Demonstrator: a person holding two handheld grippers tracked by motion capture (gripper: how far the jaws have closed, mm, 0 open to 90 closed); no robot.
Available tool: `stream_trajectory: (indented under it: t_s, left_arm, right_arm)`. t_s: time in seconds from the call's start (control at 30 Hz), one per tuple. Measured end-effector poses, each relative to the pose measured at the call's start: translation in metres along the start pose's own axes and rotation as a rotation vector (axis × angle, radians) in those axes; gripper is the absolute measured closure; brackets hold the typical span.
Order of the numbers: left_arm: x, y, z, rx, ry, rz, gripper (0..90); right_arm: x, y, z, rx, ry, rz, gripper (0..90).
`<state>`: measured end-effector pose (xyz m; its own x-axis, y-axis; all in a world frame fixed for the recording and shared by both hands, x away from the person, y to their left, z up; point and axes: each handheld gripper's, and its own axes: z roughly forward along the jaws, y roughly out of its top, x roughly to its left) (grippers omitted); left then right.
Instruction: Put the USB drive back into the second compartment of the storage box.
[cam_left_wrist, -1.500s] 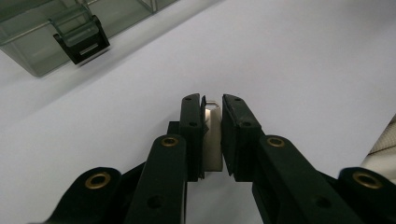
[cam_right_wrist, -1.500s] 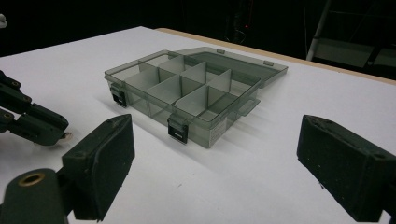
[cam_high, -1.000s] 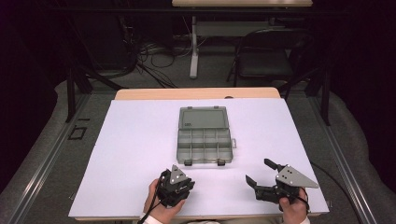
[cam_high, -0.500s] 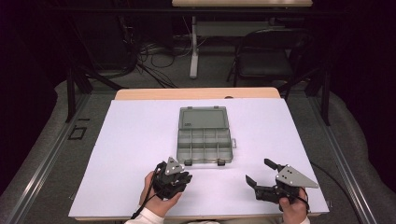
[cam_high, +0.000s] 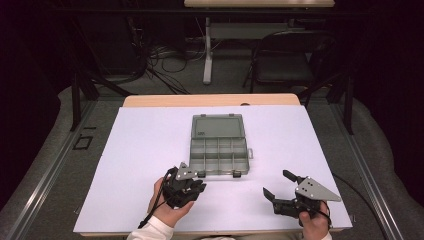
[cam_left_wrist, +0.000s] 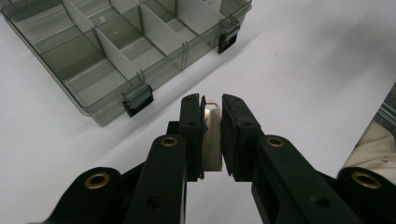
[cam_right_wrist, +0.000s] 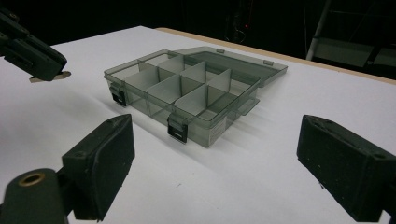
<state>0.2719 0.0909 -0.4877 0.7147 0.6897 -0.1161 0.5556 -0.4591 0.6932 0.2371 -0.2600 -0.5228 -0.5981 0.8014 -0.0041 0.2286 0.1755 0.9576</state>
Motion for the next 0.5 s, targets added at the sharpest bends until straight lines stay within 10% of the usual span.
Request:
stream_trajectory:
  t_s: [0.5]
  left_arm:
    - [0.009, 0.025, -0.006, 0.012, 0.035, 0.040, 79.3]
  right_arm:
    - [0.000, 0.000, 0.001, 0.002, 0.004, 0.004, 11.1]
